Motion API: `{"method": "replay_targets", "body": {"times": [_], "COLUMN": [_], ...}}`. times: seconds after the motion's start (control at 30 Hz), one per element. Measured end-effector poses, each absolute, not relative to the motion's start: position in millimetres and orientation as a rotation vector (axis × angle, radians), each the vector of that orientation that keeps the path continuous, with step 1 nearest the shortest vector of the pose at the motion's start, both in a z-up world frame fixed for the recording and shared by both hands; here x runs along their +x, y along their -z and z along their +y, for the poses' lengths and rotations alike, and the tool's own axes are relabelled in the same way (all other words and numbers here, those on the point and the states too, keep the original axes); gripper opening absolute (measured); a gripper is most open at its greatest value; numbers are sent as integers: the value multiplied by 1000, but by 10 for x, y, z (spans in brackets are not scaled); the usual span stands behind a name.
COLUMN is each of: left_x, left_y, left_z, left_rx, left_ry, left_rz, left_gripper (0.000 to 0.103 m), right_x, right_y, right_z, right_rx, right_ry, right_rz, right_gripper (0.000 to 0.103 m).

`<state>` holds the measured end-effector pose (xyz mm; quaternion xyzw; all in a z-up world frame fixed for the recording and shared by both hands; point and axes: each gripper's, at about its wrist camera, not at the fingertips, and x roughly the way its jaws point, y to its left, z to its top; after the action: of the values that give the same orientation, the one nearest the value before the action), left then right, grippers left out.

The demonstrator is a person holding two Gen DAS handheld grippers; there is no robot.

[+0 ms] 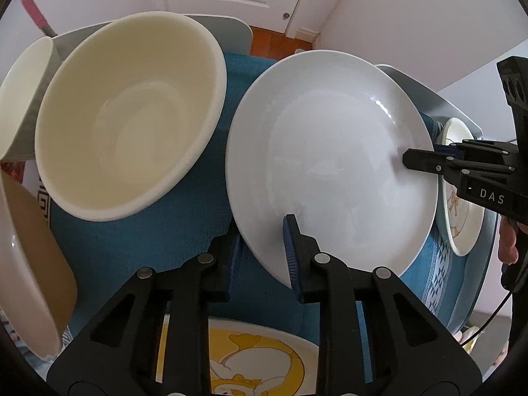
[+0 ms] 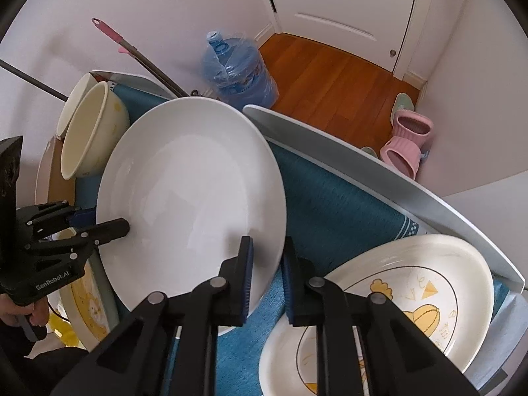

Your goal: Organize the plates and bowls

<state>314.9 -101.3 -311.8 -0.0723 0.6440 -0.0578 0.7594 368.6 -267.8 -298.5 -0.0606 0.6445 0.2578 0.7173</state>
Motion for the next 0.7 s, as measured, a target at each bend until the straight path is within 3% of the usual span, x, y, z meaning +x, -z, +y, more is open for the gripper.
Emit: {"method": "replay_targets", "body": {"times": [0.7], "left_x": [2863], "left_y": [2543], "left_z": [-1170], "left_rx": [-63], "left_ry": [134], "left_rz": [1284], "left_gripper": [21], "right_x": [3389], "right_y": [2601], "right_z": [-2773], "right_rx": [-101], "right_ry": [-586], "right_rz": [1317], "right_gripper": [15]}}
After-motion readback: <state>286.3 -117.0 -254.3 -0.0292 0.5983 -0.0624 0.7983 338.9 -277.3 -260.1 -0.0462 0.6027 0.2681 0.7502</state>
